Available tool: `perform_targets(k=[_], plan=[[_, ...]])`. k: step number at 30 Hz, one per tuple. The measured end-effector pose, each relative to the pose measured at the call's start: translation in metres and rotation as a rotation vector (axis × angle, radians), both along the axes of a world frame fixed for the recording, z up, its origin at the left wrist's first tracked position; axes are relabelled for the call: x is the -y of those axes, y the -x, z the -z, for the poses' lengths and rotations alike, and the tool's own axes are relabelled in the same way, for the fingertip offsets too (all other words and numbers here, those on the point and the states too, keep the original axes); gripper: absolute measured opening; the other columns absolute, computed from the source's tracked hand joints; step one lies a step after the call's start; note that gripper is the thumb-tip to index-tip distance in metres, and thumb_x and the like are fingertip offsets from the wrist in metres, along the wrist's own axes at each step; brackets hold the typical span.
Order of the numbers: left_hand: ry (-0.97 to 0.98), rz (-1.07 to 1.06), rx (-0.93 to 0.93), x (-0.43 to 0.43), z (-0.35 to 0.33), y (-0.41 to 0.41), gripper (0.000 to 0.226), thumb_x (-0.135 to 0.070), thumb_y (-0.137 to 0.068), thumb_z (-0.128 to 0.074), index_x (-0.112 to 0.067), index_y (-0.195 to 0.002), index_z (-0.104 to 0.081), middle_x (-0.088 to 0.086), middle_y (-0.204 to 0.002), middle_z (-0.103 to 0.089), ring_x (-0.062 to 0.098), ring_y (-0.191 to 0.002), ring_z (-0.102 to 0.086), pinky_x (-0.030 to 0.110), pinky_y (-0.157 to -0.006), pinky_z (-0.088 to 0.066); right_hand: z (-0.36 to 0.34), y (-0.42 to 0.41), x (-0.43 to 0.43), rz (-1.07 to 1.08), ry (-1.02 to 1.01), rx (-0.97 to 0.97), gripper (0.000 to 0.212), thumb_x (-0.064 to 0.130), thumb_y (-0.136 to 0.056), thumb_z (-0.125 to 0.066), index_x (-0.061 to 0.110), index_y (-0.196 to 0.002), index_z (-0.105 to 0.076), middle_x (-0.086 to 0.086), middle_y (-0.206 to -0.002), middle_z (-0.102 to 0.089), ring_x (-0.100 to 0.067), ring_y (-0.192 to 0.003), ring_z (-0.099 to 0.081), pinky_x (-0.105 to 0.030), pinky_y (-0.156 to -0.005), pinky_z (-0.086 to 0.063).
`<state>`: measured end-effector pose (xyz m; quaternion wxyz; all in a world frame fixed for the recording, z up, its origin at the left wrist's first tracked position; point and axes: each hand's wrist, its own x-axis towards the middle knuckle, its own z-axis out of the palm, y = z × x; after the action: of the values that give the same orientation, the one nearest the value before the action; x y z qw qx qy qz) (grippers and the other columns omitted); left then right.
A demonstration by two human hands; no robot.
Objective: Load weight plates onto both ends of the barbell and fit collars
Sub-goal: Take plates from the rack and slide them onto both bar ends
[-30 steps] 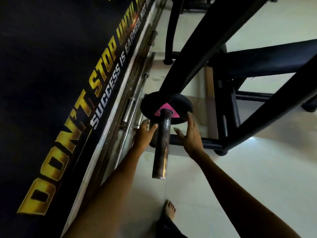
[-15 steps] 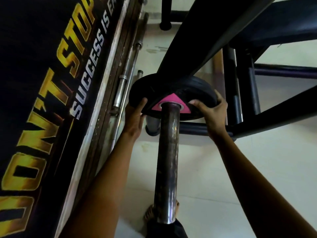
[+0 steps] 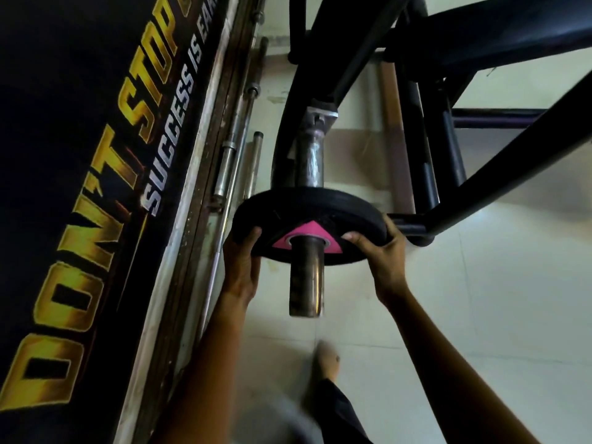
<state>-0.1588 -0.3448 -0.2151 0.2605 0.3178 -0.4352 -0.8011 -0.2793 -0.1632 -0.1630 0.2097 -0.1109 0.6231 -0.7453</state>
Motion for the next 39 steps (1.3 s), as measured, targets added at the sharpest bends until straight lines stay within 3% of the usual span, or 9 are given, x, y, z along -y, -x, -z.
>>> perform_targets(k=[6, 11, 16, 21, 25, 29, 33, 36, 39], plan=[[-0.03, -0.03, 0.033, -0.033, -0.014, -0.049, 0.073, -0.044, -0.042, -0.09, -0.023, -0.109, -0.066, -0.001, -0.103, -0.073, 0.016, -0.099, -0.067, 0.023, -0.072, -0.054, -0.012, -0.054, -0.038, -0.033, 0.035, 0.125, 0.039, 0.005, -0.064, -0.075, 0.008, -0.101, -0.061, -0.004, -0.093, -0.068, -0.014, -0.087, -0.064, -0.028, -0.075, -0.052], [-0.019, -0.035, 0.039, -0.041, -0.013, -0.057, 0.058, -0.045, -0.045, -0.089, -0.029, -0.098, -0.072, -0.003, -0.101, -0.074, 0.015, -0.098, -0.068, 0.022, -0.071, -0.055, -0.012, -0.058, -0.042, -0.077, 0.039, 0.165, 0.052, 0.011, -0.061, -0.074, 0.0, -0.109, -0.058, -0.016, -0.104, -0.062, -0.024, -0.093, -0.062, -0.039, -0.083, -0.051], [-0.045, -0.078, 0.028, -0.057, -0.002, -0.082, 0.061, -0.043, -0.049, -0.089, -0.025, -0.104, -0.07, 0.0, -0.106, -0.072, 0.014, -0.098, -0.068, 0.021, -0.072, -0.054, 0.005, -0.078, -0.061, -0.092, 0.074, 0.16, 0.04, 0.008, -0.062, -0.078, 0.012, -0.099, -0.064, 0.0, -0.092, -0.071, -0.015, -0.088, -0.067, -0.024, -0.07, -0.054], [-0.078, -0.111, 0.111, -0.089, -0.018, -0.115, 0.061, -0.05, -0.038, -0.09, -0.03, -0.094, -0.074, -0.005, -0.096, -0.075, 0.009, -0.087, -0.07, 0.017, -0.063, -0.054, -0.001, -0.104, -0.086, -0.114, 0.061, 0.184, 0.032, 0.013, -0.062, -0.077, 0.014, -0.091, -0.063, 0.004, -0.087, -0.071, -0.013, -0.084, -0.067, -0.024, -0.068, -0.054], [-0.08, -0.119, 0.125, -0.125, -0.063, -0.129, 0.067, -0.053, -0.036, -0.09, -0.029, -0.096, -0.071, -0.005, -0.096, -0.075, 0.01, -0.089, -0.07, 0.019, -0.063, -0.055, -0.045, -0.117, -0.115, -0.1, 0.033, 0.186, 0.031, 0.013, -0.065, -0.075, 0.014, -0.094, -0.064, 0.0, -0.089, -0.07, -0.011, -0.082, -0.068, -0.022, -0.066, -0.054], [-0.024, -0.062, 0.088, -0.171, -0.138, -0.132, 0.071, -0.053, -0.045, -0.086, -0.027, -0.108, -0.067, 0.003, -0.11, -0.071, 0.017, -0.099, -0.068, 0.025, -0.071, -0.056, -0.111, -0.125, -0.159, -0.066, 0.074, 0.137, 0.025, 0.005, -0.074, -0.071, 0.018, -0.094, -0.066, 0.006, -0.085, -0.074, -0.01, -0.081, -0.069, -0.02, -0.065, -0.054], [0.013, -0.015, 0.067, -0.223, -0.213, -0.129, 0.074, -0.046, -0.051, -0.08, -0.019, -0.118, -0.062, 0.006, -0.114, -0.068, 0.019, -0.101, -0.066, 0.026, -0.071, -0.055, -0.174, -0.136, -0.216, -0.001, 0.126, 0.072, 0.024, 0.006, -0.076, -0.07, 0.01, -0.1, -0.066, -0.003, -0.09, -0.072, -0.014, -0.083, -0.069, -0.021, -0.066, -0.055], [0.042, 0.023, 0.048, -0.263, -0.261, -0.128, 0.063, -0.039, -0.054, -0.079, -0.015, -0.112, -0.066, 0.003, -0.102, -0.073, 0.017, -0.091, -0.069, 0.025, -0.066, -0.055, -0.215, -0.149, -0.26, 0.082, 0.149, 0.029, 0.029, 0.008, -0.077, -0.071, 0.001, -0.104, -0.063, -0.01, -0.091, -0.069, -0.015, -0.08, -0.069, -0.021, -0.066, -0.054], [0.027, 0.077, 0.026, -0.305, -0.302, -0.135, 0.061, -0.042, -0.049, -0.083, -0.02, -0.104, -0.068, -0.001, -0.093, -0.075, 0.012, -0.081, -0.071, 0.02, -0.055, -0.054, -0.253, -0.165, -0.306, 0.148, 0.169, -0.024, 0.023, 0.01, -0.076, -0.072, 0.01, -0.098, -0.066, -0.006, -0.088, -0.069, -0.012, -0.078, -0.068, -0.021, -0.065, -0.054]])
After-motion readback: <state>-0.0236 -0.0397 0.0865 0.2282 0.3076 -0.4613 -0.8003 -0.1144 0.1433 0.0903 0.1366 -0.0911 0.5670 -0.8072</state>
